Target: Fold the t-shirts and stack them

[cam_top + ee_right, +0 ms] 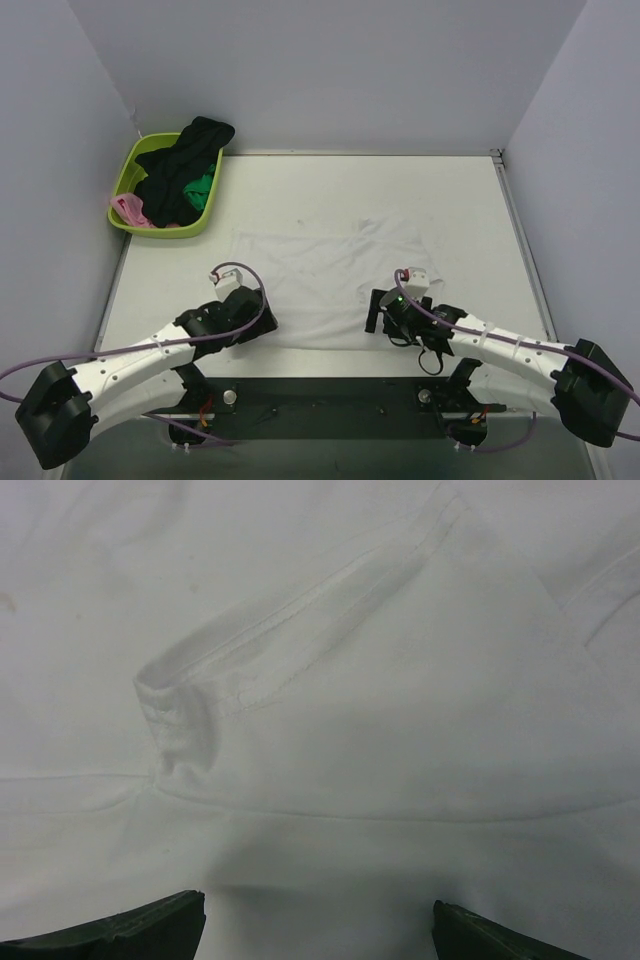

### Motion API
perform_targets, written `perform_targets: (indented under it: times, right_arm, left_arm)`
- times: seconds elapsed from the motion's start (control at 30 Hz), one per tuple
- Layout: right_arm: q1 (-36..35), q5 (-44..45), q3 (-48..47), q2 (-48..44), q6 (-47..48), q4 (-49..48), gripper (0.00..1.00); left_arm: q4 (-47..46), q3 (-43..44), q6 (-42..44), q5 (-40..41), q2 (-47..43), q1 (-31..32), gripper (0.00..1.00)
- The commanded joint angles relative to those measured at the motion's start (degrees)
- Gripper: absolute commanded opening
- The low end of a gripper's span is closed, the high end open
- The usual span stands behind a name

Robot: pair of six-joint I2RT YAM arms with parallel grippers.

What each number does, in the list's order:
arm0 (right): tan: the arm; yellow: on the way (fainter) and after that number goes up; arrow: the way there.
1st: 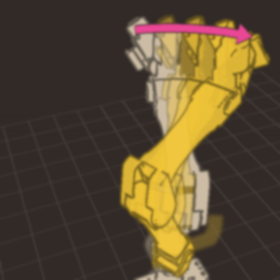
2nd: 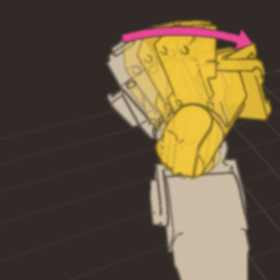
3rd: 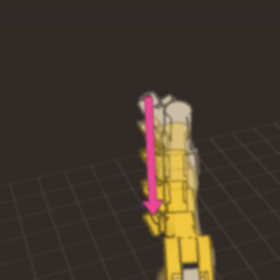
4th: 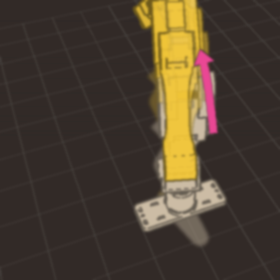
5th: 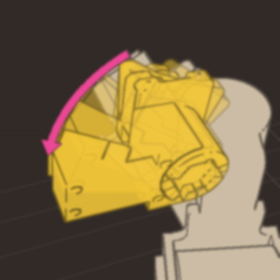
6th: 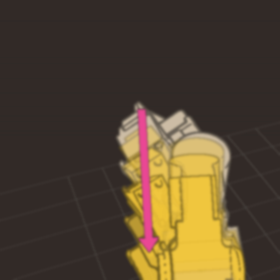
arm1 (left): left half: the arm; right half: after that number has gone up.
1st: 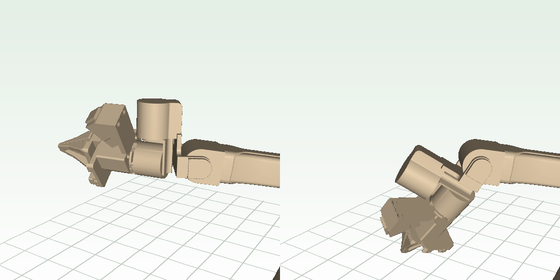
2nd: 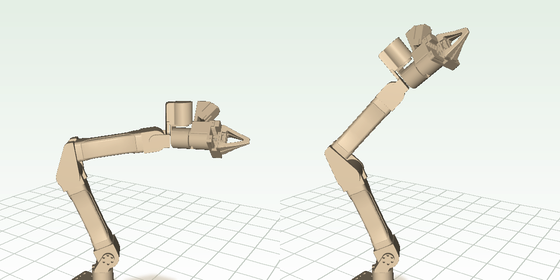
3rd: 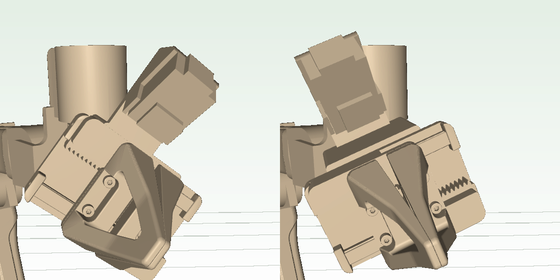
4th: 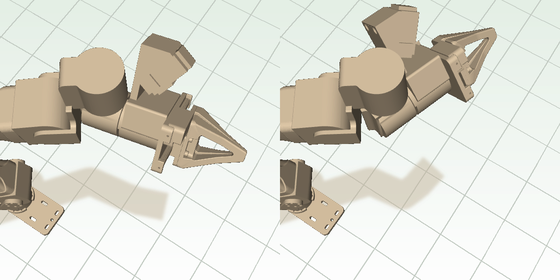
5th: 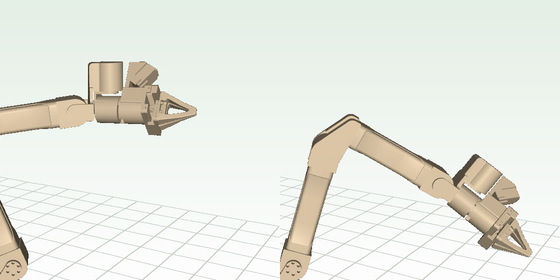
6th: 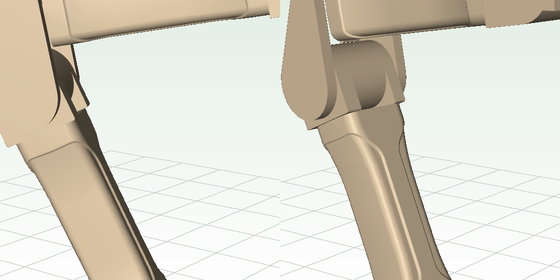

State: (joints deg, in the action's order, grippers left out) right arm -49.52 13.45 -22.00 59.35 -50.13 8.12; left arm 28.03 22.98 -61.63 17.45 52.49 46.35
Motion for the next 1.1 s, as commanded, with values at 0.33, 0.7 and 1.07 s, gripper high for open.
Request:
perform_targets:
  times: [0.33,0.7,1.07]
  right_arm:
    - [-12.35,6.23,0.73,-1.35,-15.08,17.63,1.00]
    - [-8.94,15.03,-22.36,-0.04,-0.86,23.96,1.00]
    - [17.48,4.31,-43.47,14.02,15.41,18.34,1.00]
  left_arm:
    - [11.51,-4.97,-15.18,1.88,-5.20,11.83,0.97]
    - [15.48,20.67,-1.78,12.34,0.13,12.72,0.97]
    - [4.50,39.77,18.47,-1.44,17.28,-12.47,0.98]
